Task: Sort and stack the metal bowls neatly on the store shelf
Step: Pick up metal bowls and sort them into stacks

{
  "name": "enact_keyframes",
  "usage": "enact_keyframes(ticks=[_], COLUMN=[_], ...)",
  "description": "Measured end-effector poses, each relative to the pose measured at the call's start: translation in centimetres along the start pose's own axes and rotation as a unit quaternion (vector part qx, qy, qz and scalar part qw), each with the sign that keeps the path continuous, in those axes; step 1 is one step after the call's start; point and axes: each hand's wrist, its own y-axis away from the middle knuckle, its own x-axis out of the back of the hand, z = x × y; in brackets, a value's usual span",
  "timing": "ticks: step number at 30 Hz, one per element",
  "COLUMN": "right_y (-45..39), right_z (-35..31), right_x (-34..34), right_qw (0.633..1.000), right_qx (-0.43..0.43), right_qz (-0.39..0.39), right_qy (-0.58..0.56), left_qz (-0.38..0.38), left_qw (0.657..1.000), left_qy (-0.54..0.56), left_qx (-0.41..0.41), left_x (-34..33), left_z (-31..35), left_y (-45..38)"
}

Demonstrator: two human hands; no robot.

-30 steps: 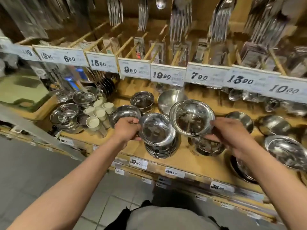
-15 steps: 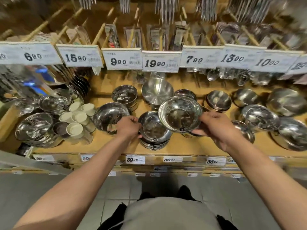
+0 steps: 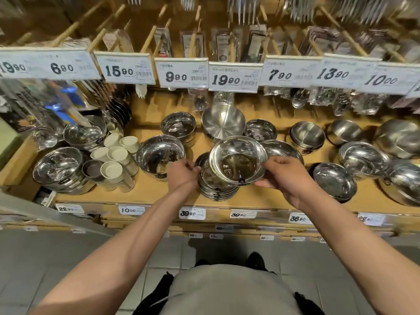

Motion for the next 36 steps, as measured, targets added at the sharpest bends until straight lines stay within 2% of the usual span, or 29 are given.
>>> enact_keyframes(ticks=[18,28,36], right_y=[0.7,0.6,-1.1], right_z=[0.1,0.3,1.4], right_x=[-0.2,-1.1,-3.1], right_qw=[1.000,1.000,0.999], right_qx=[0.000,-0.010,-0.030], right_qz=[0.006,0.003,0.040], right_qy=[0.023,0.002,0.011], left_qz=[0.043,-0.025,-0.055], left_qw=[0.999,1.000,0.998], left_qy=[-0.020,-0.003,0.013], left_qx=[-0.016,0.000,0.004], left_x=[0.0,0.6,1.0], left_z=[0.3,0.3,0.4], left_y=[0.0,0.7,0.7])
